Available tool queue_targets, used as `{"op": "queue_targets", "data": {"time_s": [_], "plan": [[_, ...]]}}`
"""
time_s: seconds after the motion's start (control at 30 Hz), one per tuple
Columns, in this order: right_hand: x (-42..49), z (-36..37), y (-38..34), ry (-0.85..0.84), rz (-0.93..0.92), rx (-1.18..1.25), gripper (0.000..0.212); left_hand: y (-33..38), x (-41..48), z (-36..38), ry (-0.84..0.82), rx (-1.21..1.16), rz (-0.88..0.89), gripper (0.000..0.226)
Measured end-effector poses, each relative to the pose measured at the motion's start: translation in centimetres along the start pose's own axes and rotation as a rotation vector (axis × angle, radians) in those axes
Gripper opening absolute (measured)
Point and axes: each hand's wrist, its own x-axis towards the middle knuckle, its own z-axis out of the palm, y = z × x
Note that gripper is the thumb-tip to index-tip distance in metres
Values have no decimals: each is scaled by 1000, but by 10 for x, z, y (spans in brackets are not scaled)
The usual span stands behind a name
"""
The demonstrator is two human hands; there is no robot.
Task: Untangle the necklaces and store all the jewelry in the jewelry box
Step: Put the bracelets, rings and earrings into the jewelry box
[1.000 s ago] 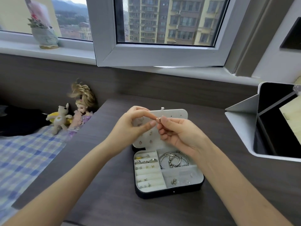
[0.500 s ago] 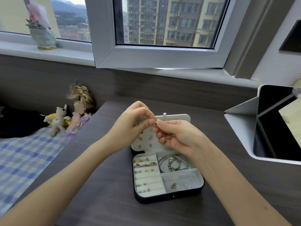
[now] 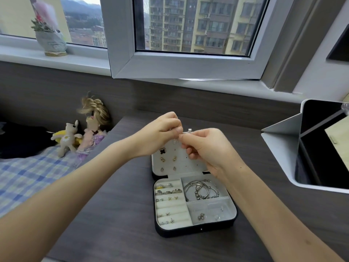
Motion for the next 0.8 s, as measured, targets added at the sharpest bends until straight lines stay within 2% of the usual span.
{"op": "queue_targets", "data": {"time_s": [0.2,0.33,0.4,0.5,0.6,0.67,0.8], "plan": [[-3,2,8,223,-412,-352,9,-3,3,-2,5,-135,-73,27],[2,3,18,266,-621,-509,8,-1,3,-2,-16,-137,-95,27],[2,1,17,244,-621,-513,9,0,4,-3,-27,-107,-92,27],[-1,-5,12,173,-515,-395,12,-1,5,-5,-10,-59,-93,27],[-4,-18,9,139,-439,-325,13,-6,0,-6,24,-134,-120,29],[-5,-27,15,141,-421,-367,13,-8,-3,-5,32,-197,-133,28],[-8,-30,46,185,-407,-605,5,-12,-8,0,118,-369,-180,24]]}}
